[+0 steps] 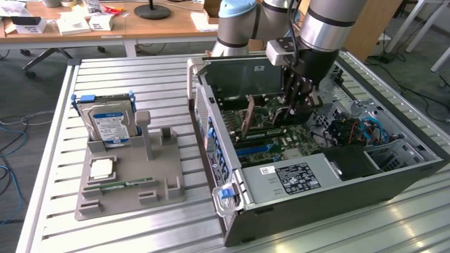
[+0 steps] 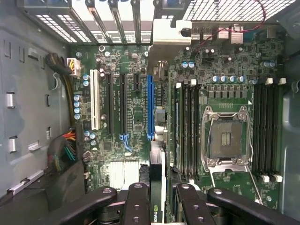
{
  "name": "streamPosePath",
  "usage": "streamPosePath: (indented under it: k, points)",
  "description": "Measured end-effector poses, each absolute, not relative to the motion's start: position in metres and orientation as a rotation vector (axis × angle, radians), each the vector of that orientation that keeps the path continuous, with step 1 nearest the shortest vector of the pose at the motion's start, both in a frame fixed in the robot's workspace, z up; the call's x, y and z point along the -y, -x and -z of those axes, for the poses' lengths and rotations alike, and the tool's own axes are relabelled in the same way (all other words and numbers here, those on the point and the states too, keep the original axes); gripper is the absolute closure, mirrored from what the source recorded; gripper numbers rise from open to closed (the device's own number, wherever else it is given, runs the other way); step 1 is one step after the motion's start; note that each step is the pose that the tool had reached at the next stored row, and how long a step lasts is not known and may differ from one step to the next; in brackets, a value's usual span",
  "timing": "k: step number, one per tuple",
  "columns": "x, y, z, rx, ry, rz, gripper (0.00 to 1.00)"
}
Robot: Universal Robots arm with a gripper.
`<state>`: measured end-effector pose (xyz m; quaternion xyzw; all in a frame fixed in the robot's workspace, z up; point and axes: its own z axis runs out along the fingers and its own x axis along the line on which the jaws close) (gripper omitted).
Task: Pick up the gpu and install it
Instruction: 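Insert the gpu into the slot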
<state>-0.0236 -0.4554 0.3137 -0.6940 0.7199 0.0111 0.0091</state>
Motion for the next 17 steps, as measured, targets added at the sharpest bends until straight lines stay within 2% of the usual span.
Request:
streamPosePath:
  k: [17]
  points:
    - [0.455, 0.025, -0.299, -2.249, 2.168, -0.035, 0.73]
